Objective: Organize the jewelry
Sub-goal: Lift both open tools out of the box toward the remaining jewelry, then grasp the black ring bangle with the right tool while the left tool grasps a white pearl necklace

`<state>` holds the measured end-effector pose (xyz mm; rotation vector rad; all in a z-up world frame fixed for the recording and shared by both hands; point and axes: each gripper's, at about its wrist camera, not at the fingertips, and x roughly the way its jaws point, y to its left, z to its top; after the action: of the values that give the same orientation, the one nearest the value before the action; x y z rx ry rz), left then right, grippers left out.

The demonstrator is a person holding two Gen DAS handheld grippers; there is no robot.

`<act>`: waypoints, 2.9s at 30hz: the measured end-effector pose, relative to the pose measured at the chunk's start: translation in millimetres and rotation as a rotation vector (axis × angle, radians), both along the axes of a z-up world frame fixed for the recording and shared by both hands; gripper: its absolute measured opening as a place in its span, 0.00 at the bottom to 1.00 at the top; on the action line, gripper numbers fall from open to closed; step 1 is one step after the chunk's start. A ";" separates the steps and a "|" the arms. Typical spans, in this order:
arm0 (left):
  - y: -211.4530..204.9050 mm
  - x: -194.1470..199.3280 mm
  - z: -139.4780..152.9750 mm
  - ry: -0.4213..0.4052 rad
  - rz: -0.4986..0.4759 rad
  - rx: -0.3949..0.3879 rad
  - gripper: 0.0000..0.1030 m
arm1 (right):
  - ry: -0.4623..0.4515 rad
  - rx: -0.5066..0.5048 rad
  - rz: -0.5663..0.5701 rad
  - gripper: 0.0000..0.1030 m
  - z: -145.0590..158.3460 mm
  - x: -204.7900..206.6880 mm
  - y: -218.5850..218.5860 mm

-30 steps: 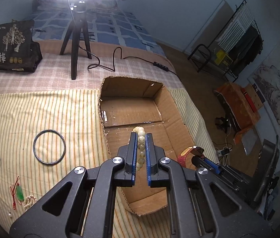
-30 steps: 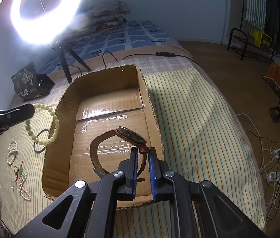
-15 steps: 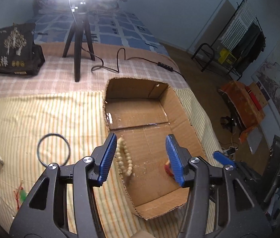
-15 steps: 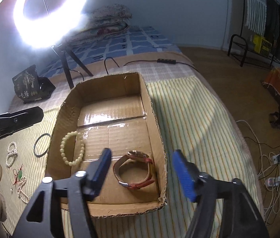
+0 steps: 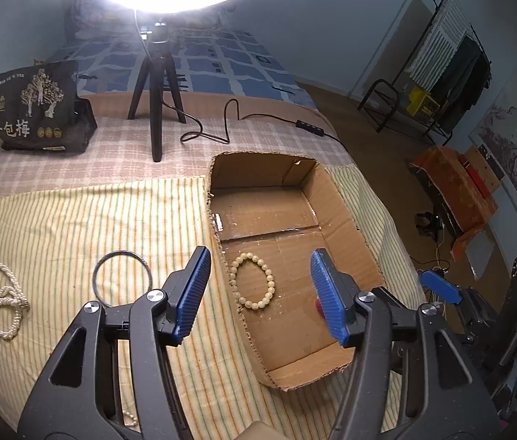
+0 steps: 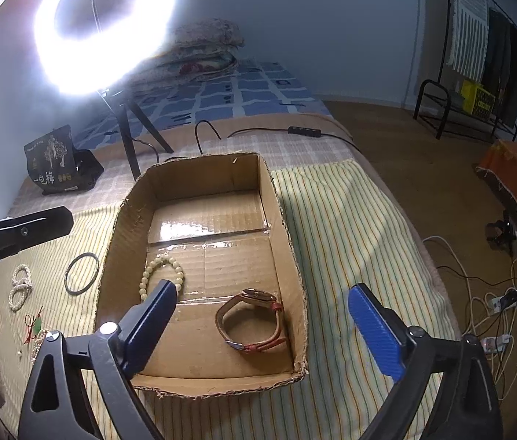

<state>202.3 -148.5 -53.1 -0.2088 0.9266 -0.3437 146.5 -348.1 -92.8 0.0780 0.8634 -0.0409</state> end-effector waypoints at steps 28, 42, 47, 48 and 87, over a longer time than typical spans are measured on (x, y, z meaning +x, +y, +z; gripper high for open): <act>126.7 -27.2 18.1 -0.055 0.163 0.046 0.62 | -0.062 0.014 0.121 0.97 26.1 4.0 84.2; 222.8 -39.7 -0.2 -0.019 0.274 0.086 0.62 | -0.082 -0.049 0.283 0.97 13.3 17.1 174.3; 255.2 -41.6 -13.6 0.011 0.323 0.092 0.62 | -0.044 -0.046 0.314 0.96 0.5 26.0 194.9; 259.4 -42.1 -15.9 0.016 0.329 0.092 0.62 | -0.035 -0.041 0.321 0.96 -2.0 28.1 198.3; 286.4 -23.7 -129.9 0.299 0.308 0.108 0.48 | 0.209 -0.106 0.615 0.43 -90.1 62.0 267.3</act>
<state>178.6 137.9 -183.0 -0.3050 1.1851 0.0250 208.6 -80.8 -182.9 -0.2973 1.0616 0.4880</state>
